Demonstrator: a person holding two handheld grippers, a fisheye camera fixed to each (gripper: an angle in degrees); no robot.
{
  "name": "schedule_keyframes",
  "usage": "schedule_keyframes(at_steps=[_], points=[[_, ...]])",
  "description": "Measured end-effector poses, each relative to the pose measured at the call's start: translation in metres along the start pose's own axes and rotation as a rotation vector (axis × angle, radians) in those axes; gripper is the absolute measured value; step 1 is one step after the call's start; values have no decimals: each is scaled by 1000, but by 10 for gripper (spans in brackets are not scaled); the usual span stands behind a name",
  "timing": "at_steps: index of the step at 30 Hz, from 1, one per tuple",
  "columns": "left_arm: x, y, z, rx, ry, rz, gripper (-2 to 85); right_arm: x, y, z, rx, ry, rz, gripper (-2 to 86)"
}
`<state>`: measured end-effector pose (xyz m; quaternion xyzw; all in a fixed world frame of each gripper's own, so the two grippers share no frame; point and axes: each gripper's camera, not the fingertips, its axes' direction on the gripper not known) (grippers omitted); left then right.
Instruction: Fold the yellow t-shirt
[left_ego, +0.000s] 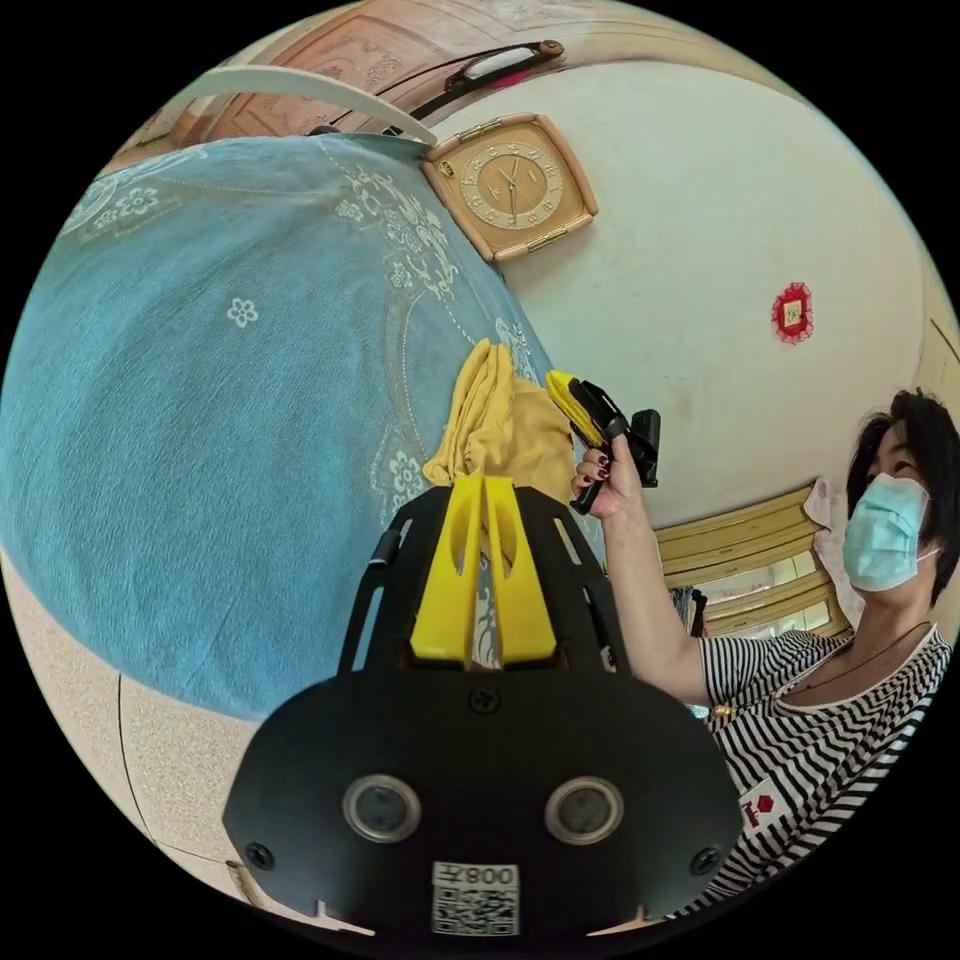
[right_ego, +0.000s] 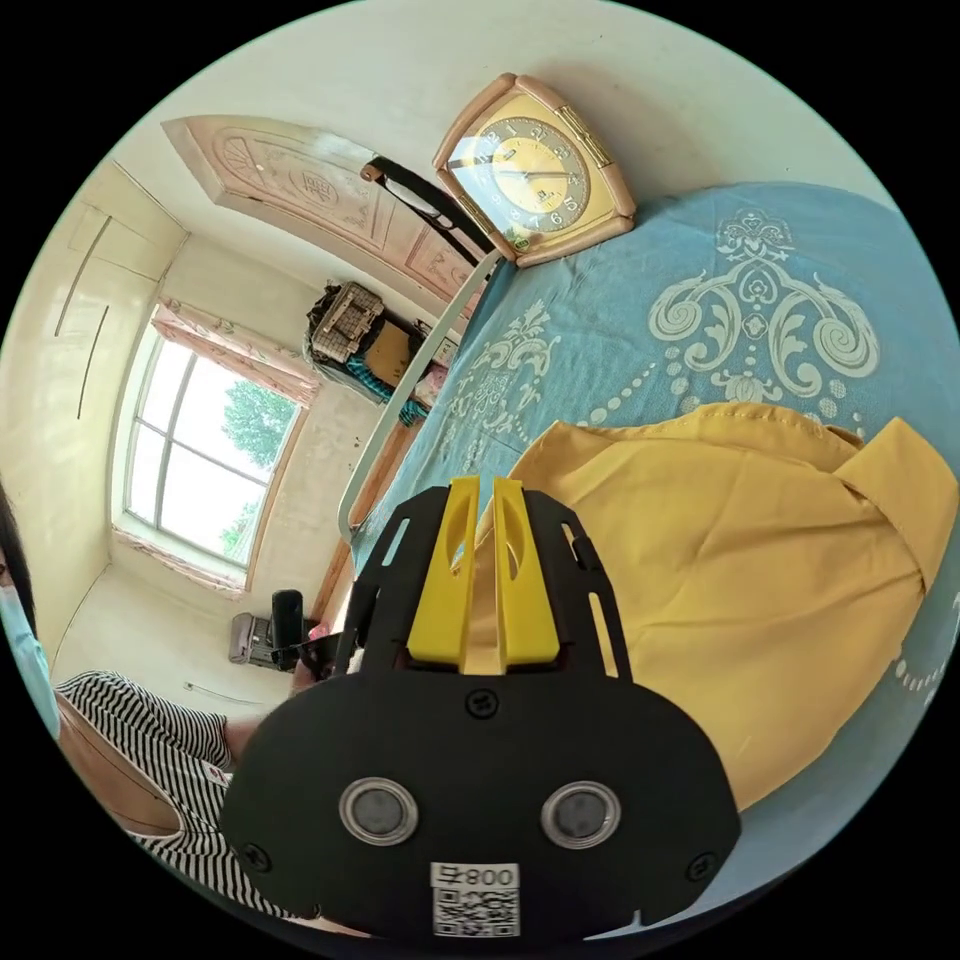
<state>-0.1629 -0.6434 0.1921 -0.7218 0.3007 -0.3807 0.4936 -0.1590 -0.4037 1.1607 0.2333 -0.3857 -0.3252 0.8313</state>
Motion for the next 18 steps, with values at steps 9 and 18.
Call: schedule_keyframes(at_steps=[9, 18], points=[[57, -15, 61, -160, -240, 289, 2, 2, 4, 77, -366, 169, -66, 2], [64, -3, 69, -148, -284, 279, 6, -2, 31, -14, -243, 180, -114, 3]])
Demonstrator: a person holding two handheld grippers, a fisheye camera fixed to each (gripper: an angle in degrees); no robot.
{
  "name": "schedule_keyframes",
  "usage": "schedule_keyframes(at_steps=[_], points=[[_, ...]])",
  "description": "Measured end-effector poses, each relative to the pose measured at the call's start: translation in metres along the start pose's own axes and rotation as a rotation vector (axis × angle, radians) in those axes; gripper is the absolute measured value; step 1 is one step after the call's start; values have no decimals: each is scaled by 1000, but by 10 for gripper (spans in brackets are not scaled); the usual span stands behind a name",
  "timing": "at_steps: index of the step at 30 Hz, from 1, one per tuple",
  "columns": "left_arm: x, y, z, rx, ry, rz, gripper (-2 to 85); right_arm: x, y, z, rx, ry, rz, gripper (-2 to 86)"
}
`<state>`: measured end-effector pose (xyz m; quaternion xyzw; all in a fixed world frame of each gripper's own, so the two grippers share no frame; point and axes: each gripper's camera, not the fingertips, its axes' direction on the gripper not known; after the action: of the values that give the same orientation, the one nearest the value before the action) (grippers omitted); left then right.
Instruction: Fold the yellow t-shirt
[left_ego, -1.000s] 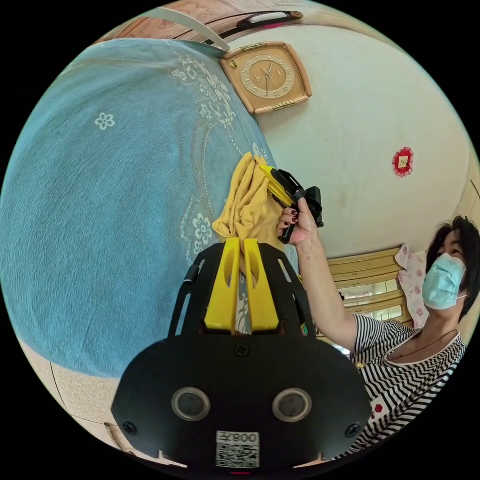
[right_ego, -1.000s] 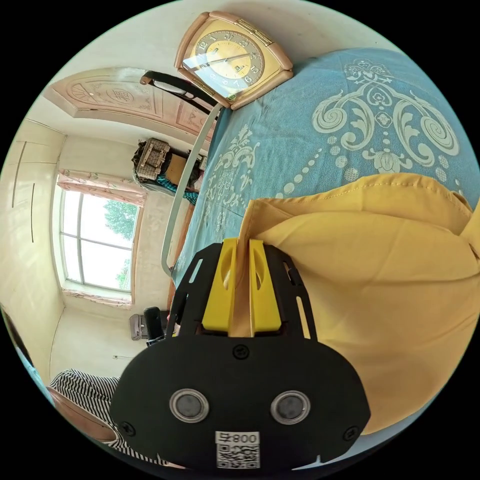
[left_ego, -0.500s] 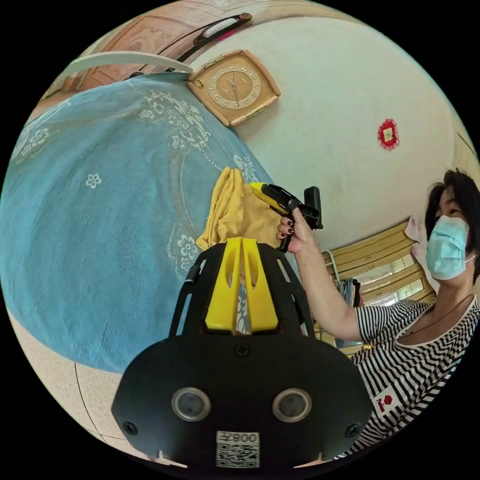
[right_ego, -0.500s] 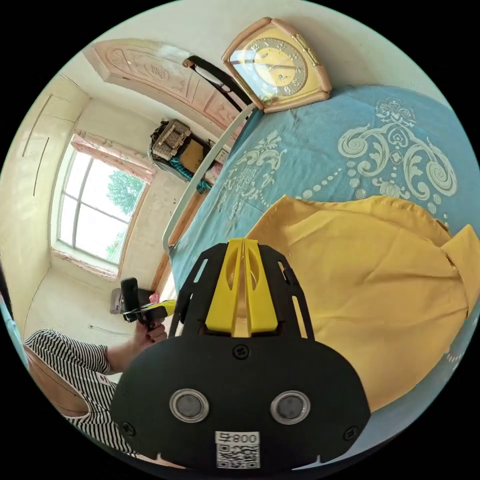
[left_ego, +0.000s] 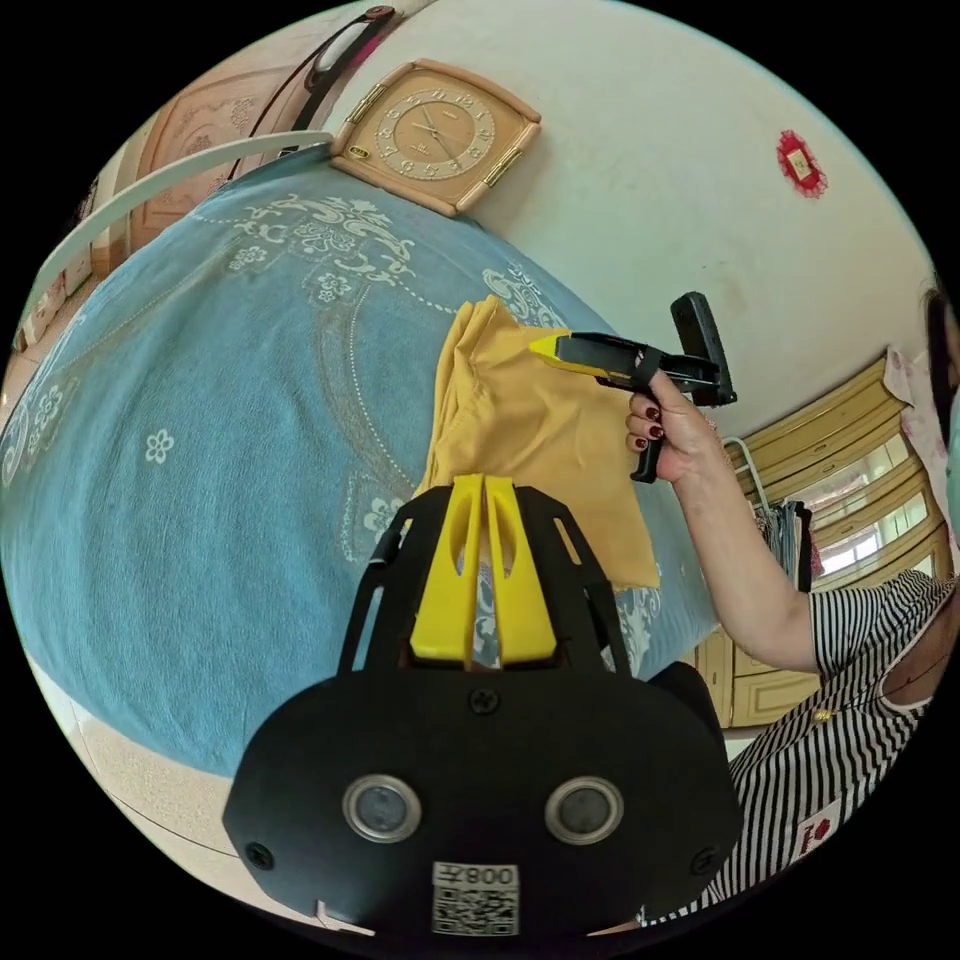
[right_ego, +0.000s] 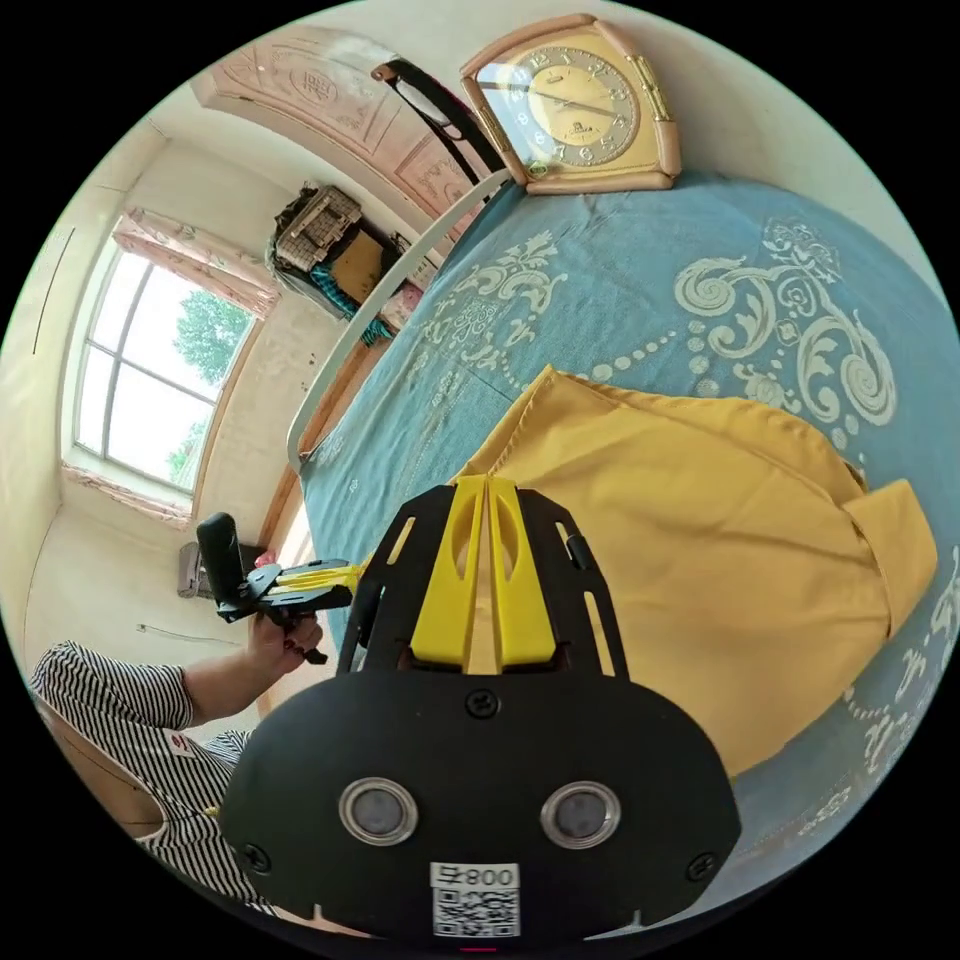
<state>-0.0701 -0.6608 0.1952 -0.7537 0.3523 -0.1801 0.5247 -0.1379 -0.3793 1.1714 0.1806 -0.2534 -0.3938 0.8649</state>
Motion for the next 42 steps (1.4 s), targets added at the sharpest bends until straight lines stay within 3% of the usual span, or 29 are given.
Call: schedule_keyframes(at_steps=[4, 12, 17, 25, 34, 42], points=[[32, 9, -7, 1, 90, 123, 17, 22, 81, -80, 199, -64, 49, 4], [120, 31, 51, -260, 172, 411, 41, 84, 295, -159, 429, -171, 401, 26], [147, 38, 94, -403, 197, 412, 60, 101, 344, -164, 443, -267, 457, 49], [154, 26, 114, -350, 170, 340, 25, 121, 382, -193, 413, -351, 431, 70], [142, 12, 97, -295, 320, 236, 9, 147, 452, -223, 360, -560, 442, 105], [142, 5, 92, -307, 271, 301, 8, 144, 490, -230, 314, -727, 395, 112]])
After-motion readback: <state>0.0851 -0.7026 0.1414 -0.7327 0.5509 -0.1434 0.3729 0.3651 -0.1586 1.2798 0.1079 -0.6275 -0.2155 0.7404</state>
